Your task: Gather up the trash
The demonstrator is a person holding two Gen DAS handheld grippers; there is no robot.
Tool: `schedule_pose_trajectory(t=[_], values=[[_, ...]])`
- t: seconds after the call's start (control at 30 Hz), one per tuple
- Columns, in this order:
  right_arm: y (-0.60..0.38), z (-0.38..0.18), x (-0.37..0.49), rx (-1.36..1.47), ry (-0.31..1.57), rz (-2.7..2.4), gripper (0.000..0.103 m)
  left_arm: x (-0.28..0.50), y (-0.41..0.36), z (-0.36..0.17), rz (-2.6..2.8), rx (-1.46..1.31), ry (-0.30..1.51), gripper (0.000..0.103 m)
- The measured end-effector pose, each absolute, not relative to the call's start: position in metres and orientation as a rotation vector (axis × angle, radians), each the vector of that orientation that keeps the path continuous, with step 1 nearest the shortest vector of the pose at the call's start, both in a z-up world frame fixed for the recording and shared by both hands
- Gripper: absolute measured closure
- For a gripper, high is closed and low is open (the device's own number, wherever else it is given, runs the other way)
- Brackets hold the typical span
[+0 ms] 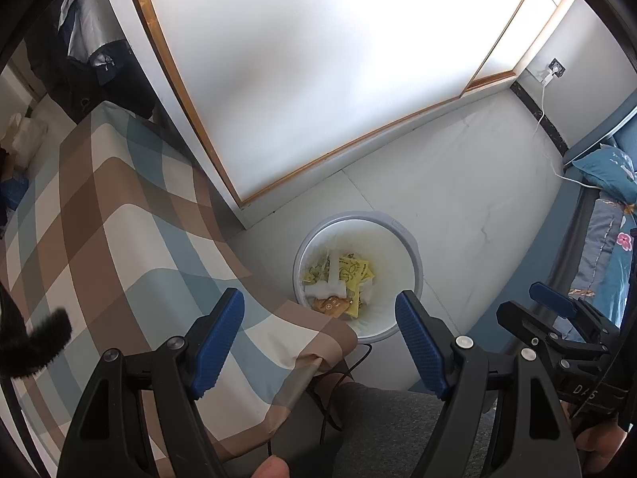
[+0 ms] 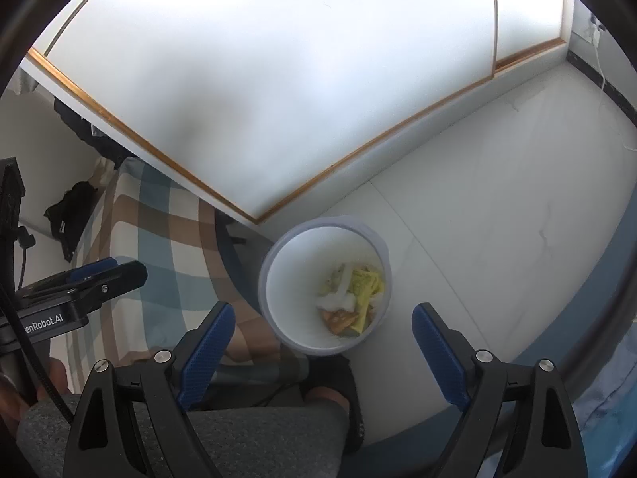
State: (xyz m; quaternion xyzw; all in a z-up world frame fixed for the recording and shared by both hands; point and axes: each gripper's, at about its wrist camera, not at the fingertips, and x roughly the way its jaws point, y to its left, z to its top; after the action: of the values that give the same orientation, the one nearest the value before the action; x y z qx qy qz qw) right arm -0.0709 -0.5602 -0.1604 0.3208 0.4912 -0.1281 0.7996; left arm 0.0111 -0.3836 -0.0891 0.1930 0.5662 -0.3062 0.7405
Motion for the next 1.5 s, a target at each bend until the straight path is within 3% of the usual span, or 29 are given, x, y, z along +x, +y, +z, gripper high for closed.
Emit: schedule_pose_trajectory(t=[1.5], values=[[-0.5633, -0.1623, -0.0756, 0.702, 1.04, -0.307, 0.012, 0.005, -0.3854, -0.0851, -0.695, 0.409, 1.245, 0.027]])
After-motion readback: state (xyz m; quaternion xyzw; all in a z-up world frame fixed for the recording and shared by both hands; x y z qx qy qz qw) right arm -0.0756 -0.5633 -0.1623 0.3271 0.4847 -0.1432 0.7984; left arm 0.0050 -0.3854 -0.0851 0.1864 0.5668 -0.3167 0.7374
